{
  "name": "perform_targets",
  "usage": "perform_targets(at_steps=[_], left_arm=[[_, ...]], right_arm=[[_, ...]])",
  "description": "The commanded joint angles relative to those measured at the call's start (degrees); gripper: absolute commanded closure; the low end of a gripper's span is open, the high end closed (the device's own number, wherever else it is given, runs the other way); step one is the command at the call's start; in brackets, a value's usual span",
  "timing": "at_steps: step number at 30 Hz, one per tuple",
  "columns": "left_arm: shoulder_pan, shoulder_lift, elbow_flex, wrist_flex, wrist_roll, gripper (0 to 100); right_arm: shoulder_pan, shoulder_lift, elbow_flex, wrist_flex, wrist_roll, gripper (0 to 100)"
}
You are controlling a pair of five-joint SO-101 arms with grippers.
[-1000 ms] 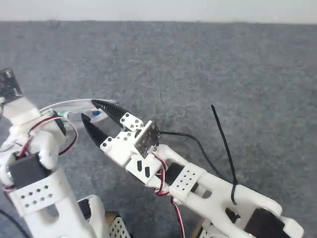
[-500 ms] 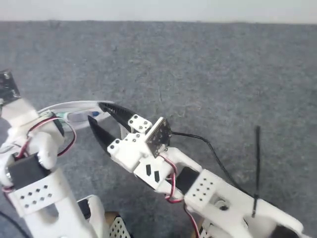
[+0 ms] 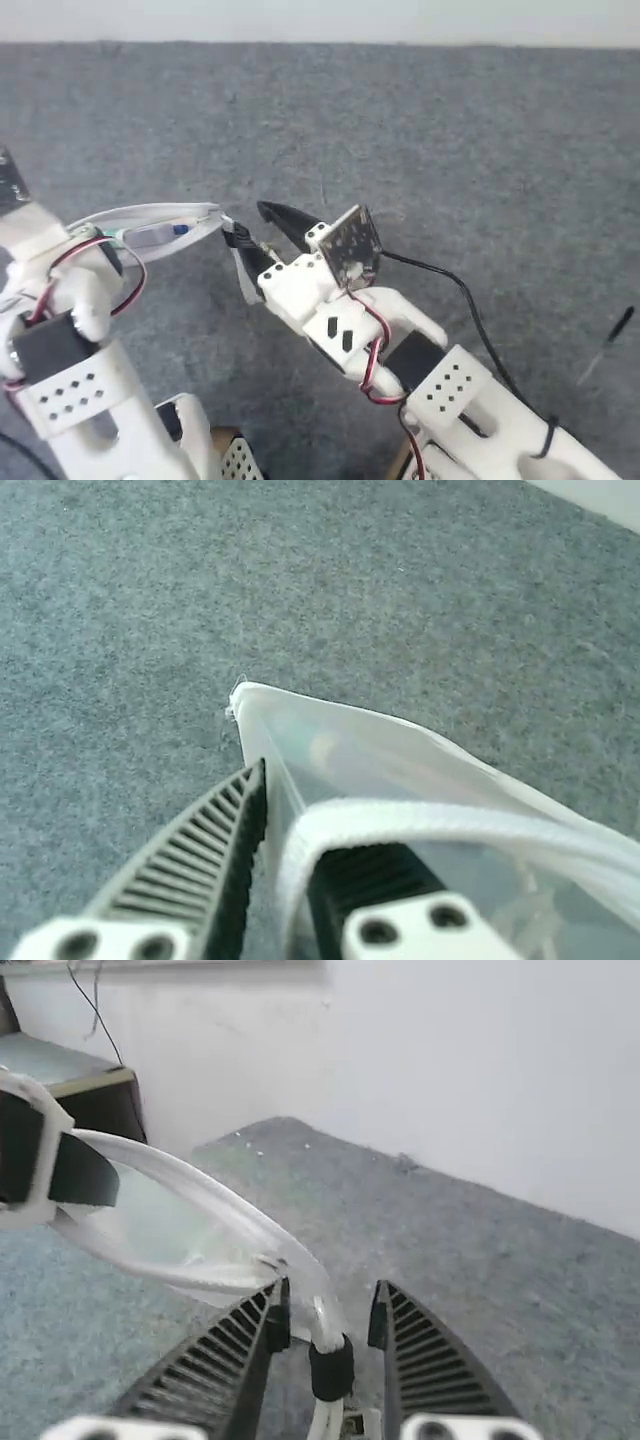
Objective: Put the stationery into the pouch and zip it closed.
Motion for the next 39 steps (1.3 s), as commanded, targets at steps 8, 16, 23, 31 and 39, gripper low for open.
perform_targets(at_steps=[8, 16, 23, 31, 39], left_arm=[[-8.8, -2.4, -1.4, -4.2, 0.0, 99], [-13.6, -2.4, -1.5, -5.7, 0.0, 99], [-14.9, -2.4, -1.3, -6.5, 0.0, 99], [-15.0, -2.4, -1.2, -6.5, 0.0, 99], [-15.0, -2.4, -1.2, -6.4, 0.0, 99]], right_arm=[[7.1, -2.1, -11.7, 18.6, -0.3, 87.0], [8.9, 2.8, -12.0, 18.9, 3.4, 87.2], [9.1, 18.7, -18.1, 19.3, 3.5, 87.2], [8.0, 38.8, -27.2, 19.2, 3.5, 87.2], [7.9, 54.3, -38.8, 24.7, 3.5, 87.2]])
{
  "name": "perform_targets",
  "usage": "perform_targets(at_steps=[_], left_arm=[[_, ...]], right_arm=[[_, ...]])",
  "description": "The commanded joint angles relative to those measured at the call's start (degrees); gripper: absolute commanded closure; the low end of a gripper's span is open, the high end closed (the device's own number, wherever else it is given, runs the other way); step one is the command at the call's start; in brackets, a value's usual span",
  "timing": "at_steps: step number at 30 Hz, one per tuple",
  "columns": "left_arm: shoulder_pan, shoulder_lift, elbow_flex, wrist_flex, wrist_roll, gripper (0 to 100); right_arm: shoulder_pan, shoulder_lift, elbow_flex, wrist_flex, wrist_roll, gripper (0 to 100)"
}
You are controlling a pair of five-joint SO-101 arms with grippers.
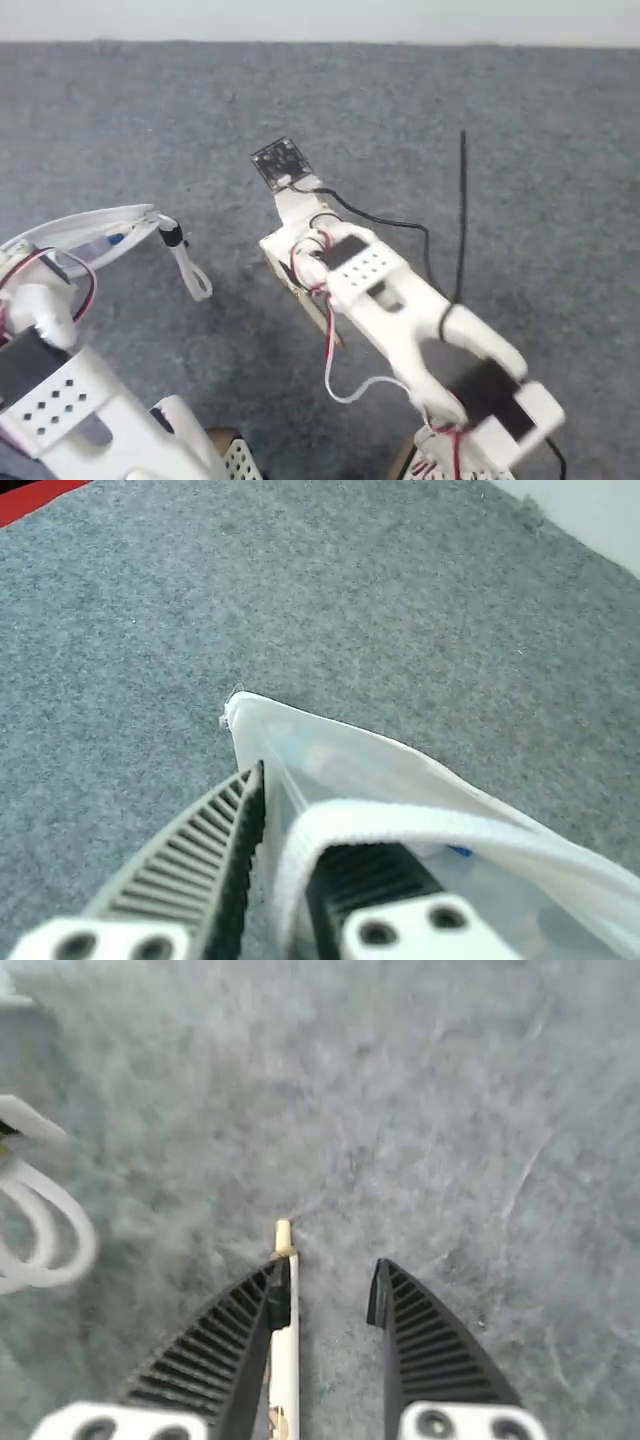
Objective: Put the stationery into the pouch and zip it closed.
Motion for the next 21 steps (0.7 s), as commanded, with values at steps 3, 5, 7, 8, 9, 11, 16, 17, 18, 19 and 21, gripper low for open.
perform_targets(at_steps=[3, 5, 7, 8, 9, 11, 16, 17, 18, 19, 21], left_arm=[[-0.2, -2.4, -1.2, -2.3, 0.0, 99], [-0.2, -2.4, -1.2, -2.3, 0.0, 99], [-0.2, -2.4, -1.2, -2.2, 0.0, 99], [-0.2, -2.4, -1.2, -2.3, 0.0, 99], [-0.2, -2.4, -1.0, -2.4, 0.0, 99], [-0.2, -2.5, -0.7, -2.6, 0.0, 99], [-0.1, -2.4, -0.6, -3.1, 0.0, 99], [-0.1, -2.4, -0.6, -3.1, 0.0, 99], [-0.1, -2.4, -0.6, -3.0, 0.0, 99], [-0.1, -2.4, -0.6, -3.0, 0.0, 99], [-0.1, -2.4, -0.6, -3.0, 0.0, 99]], right_arm=[[-1.3, 7.0, -14.0, 11.1, 0.7, 87.2], [-1.8, 10.0, -18.0, 15.6, 0.5, 87.2], [-2.1, 12.8, -21.6, 19.1, 0.5, 87.2], [-2.3, 14.0, -23.0, 20.4, 0.5, 87.2], [-2.3, 15.4, -24.4, 21.3, 0.5, 87.2], [-2.3, 18.1, -26.6, 22.1, 0.6, 87.2], [-2.3, 24.9, -31.6, 23.0, 0.8, 87.2], [-2.3, 26.2, -32.9, 23.9, 0.8, 87.2], [-2.3, 27.4, -34.3, 25.2, 0.8, 87.2], [-2.3, 28.6, -36.0, 26.9, 0.8, 87.2], [-2.3, 31.1, -39.7, 30.7, 0.7, 87.2]])
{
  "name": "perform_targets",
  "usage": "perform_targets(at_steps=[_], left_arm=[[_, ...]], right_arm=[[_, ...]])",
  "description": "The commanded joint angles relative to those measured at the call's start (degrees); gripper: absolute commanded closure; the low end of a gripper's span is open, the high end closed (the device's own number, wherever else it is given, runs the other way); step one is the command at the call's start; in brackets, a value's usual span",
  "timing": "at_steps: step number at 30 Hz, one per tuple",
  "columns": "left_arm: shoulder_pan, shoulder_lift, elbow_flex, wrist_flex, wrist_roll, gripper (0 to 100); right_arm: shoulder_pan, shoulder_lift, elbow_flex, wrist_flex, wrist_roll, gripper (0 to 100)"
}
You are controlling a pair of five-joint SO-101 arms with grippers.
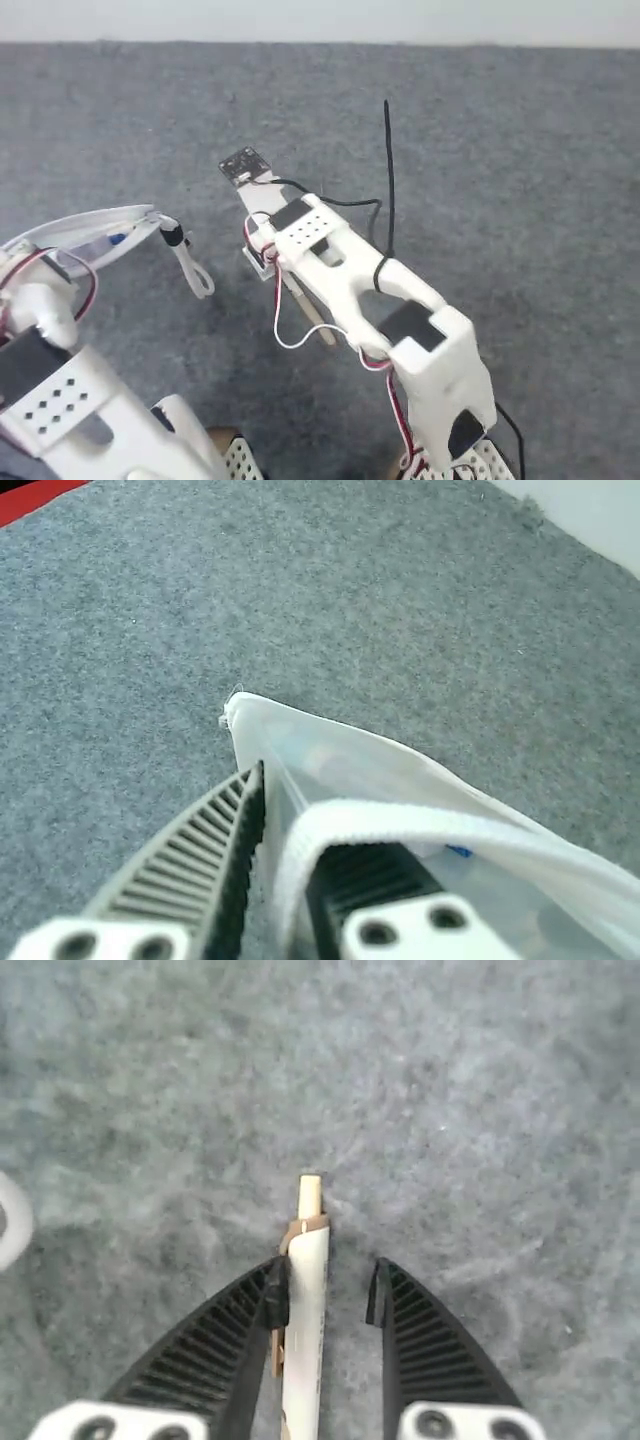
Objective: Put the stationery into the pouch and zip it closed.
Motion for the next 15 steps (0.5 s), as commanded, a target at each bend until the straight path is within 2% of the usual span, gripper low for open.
perform_targets(at_steps=[1, 10, 15], left_arm=[[-0.1, -2.4, -0.6, -2.9, 0.0, 99], [-0.1, -2.5, -0.6, -2.8, 0.0, 99], [-0.1, -2.5, -0.6, -2.8, 0.0, 99]], right_arm=[[-0.2, 2.7, -7.6, 6.2, 0.5, 87.2], [-0.1, 14.4, -21.9, 16.2, 0.5, 87.2], [-0.2, 16.8, -25.1, 19.3, 0.6, 89.6]])
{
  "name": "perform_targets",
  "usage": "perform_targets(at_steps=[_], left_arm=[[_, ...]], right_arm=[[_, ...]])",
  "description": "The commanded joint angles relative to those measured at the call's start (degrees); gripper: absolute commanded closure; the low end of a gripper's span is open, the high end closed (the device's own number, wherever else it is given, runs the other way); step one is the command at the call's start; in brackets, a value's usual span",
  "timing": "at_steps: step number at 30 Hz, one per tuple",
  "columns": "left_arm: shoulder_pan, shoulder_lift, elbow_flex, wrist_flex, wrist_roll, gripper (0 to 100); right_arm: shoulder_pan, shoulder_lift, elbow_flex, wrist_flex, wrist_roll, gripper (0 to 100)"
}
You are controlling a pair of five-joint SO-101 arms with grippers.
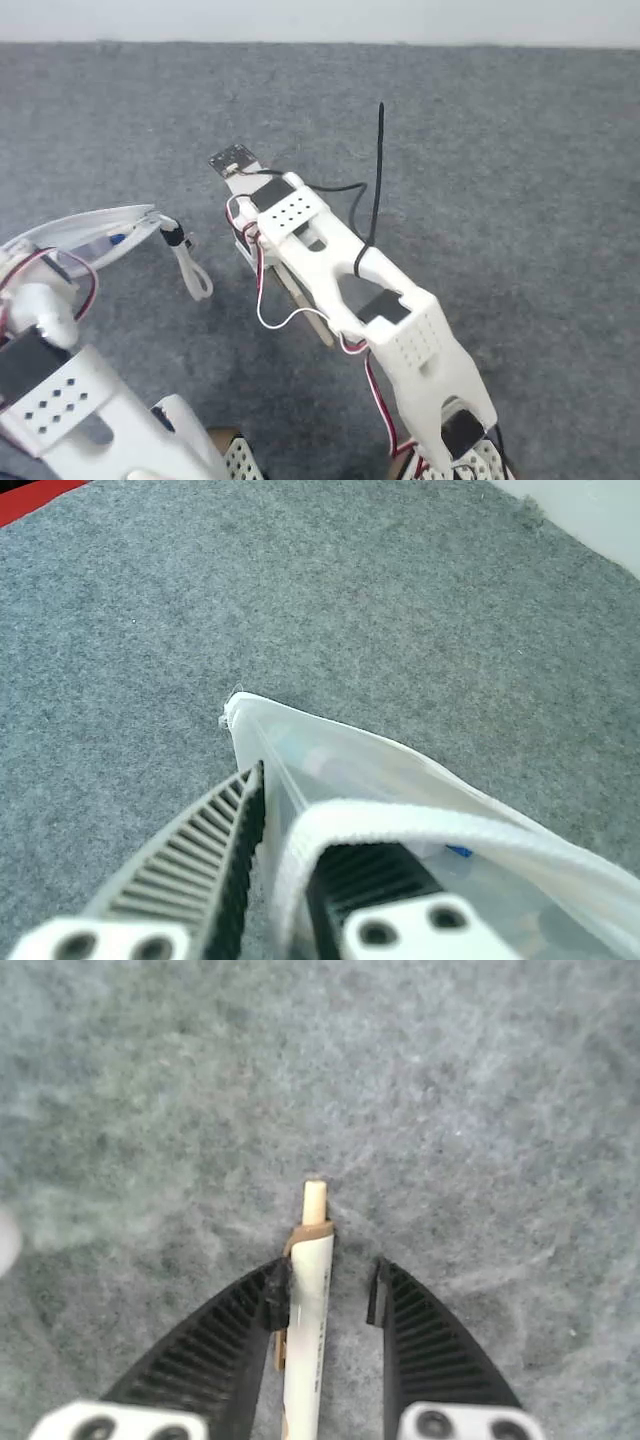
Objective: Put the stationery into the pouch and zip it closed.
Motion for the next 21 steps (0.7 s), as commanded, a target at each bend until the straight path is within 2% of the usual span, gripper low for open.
perform_targets(at_steps=[1, 5, 14, 21], left_arm=[[-0.1, -2.5, -0.6, -2.8, 0.0, 99], [-0.1, -2.5, -0.5, -2.8, 0.0, 99], [-0.1, -2.6, 0.2, -3.2, 0.0, 99], [-0.1, -2.6, 0.3, -3.2, 0.0, 99]], right_arm=[[-0.1, 2.2, -1.6, 1.5, 0.6, 91.7], [-0.4, 2.2, -1.7, 1.5, 1.7, 99.6], [-0.5, -0.3, -1.6, 4.5, 3.9, 99.3], [-0.4, -6.8, -1.6, 11.9, 3.9, 99.3]])
